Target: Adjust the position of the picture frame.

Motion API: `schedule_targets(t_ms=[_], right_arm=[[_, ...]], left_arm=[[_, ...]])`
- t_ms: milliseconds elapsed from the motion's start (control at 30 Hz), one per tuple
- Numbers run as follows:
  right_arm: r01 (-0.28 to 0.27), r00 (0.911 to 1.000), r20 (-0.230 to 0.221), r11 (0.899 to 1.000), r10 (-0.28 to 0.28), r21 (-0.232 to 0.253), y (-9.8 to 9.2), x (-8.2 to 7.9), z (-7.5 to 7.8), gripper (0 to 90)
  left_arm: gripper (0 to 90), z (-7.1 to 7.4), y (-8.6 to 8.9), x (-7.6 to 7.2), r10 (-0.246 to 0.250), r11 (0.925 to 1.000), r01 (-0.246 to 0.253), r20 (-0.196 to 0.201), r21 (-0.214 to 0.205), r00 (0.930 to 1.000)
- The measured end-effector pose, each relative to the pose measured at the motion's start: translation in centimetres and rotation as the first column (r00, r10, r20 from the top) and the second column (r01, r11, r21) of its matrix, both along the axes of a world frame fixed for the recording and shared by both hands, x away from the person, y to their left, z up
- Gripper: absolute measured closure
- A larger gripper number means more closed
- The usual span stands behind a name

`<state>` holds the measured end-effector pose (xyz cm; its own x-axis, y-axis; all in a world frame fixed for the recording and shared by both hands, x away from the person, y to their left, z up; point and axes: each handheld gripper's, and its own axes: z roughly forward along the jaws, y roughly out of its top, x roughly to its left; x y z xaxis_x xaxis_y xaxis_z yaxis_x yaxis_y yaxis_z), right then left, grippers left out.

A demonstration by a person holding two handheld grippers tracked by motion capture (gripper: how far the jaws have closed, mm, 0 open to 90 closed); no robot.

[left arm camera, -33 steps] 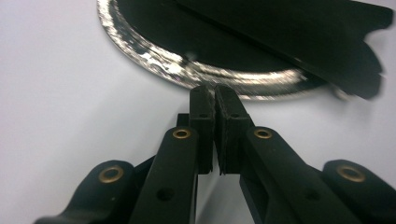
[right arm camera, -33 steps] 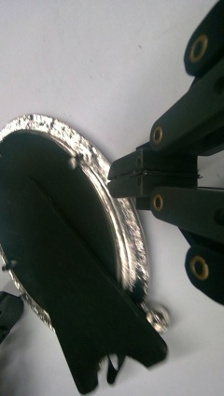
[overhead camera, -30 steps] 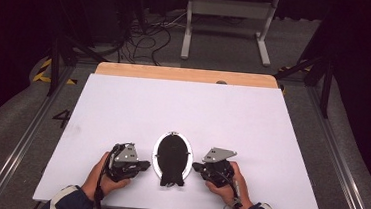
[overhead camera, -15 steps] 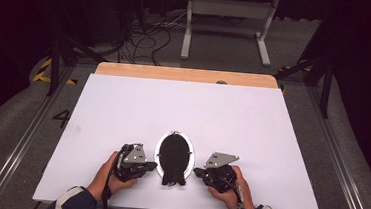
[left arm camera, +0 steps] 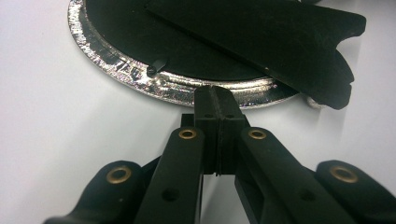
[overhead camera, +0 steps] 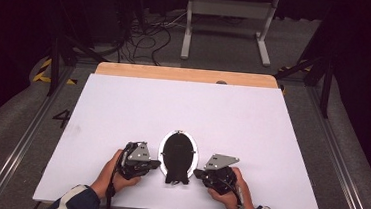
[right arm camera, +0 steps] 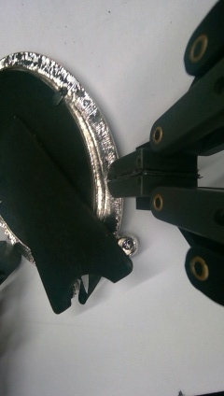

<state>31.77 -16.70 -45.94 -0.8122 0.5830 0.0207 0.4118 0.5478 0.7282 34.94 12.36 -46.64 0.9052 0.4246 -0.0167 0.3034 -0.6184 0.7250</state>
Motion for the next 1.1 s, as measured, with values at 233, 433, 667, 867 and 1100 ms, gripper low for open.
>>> schedule_targets(t_ms=[233, 433, 667, 867, 1100], right_arm=[[0.048, 0.9988, 0.007, 0.999, -0.048, 0.008, -0.5, 0.4, -0.1, 90.0], [0.082, 0.9966, 0.001, 0.996, -0.082, 0.029, -1.3, 1.0, -0.2, 90.0], [0.12, 0.9927, 0.009, 0.992, -0.12, 0.033, -2.0, 1.8, -0.2, 90.0], [0.146, 0.9893, -0.003, 0.989, -0.146, 0.028, -2.8, 2.8, -0.1, 90.0], [0.176, 0.9843, 0.011, 0.984, -0.176, 0.02, -3.5, 3.5, 0.0, 90.0]], left_arm=[[90.0, -0.1, -0.8, 0.9, 0.003, 0.9999, -0.003, -0.009, -0.015, 1.0], [90.0, 0.1, -1.5, 1.4, 0.008, 1.0, -0.008, 0.006, -0.001, 1.0], [90.0, 0.0, -1.9, 2.0, 0.014, 0.9997, -0.014, -0.011, -0.02, 0.9998], [90.0, 0.0, -2.9, 2.5, 0.005, 1.0, -0.004, 0.02, -0.005, 0.9998], [90.0, 0.0, -3.6, 3.0, 0.008, 0.9998, -0.007, 0.009, -0.016, 0.9999]])
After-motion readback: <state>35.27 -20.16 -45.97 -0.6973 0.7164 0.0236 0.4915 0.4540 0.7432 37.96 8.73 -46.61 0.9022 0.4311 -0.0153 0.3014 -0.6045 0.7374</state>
